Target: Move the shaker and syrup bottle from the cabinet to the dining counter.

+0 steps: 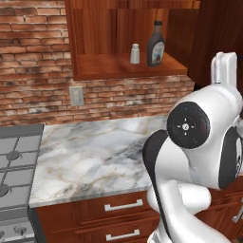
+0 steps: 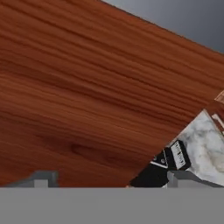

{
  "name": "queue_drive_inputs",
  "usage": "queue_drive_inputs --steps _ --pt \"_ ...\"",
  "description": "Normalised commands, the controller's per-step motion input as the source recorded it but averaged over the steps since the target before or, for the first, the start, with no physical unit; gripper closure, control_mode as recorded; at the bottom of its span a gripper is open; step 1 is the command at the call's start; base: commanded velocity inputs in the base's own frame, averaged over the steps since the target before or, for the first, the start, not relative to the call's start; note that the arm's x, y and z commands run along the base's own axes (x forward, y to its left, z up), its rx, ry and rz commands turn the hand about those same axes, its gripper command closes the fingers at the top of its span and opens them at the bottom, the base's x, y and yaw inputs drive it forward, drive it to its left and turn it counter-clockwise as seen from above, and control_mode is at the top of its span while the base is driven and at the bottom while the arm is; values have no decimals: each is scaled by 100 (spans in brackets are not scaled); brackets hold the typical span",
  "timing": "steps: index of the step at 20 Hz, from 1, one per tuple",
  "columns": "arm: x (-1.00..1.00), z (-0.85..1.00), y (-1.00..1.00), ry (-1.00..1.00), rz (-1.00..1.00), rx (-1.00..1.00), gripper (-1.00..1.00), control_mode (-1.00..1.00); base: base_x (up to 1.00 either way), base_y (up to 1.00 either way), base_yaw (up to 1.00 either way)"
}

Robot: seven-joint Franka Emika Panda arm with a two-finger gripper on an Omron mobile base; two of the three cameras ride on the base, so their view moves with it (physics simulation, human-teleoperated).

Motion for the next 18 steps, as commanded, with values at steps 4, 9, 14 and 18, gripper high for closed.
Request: queue_drive_inputs --steps 4,9,14,18 --pt "0 22 18 55 10 -26 -100 -100 0 0 0" --pt "0 12 7 49 16 -21 -100 -100 0 0 0" --pt "6 2 0 35 16 -17 -100 -100 0 0 0" --pt "34 -4 0 6 14 -20 -100 -100 0 0 0"
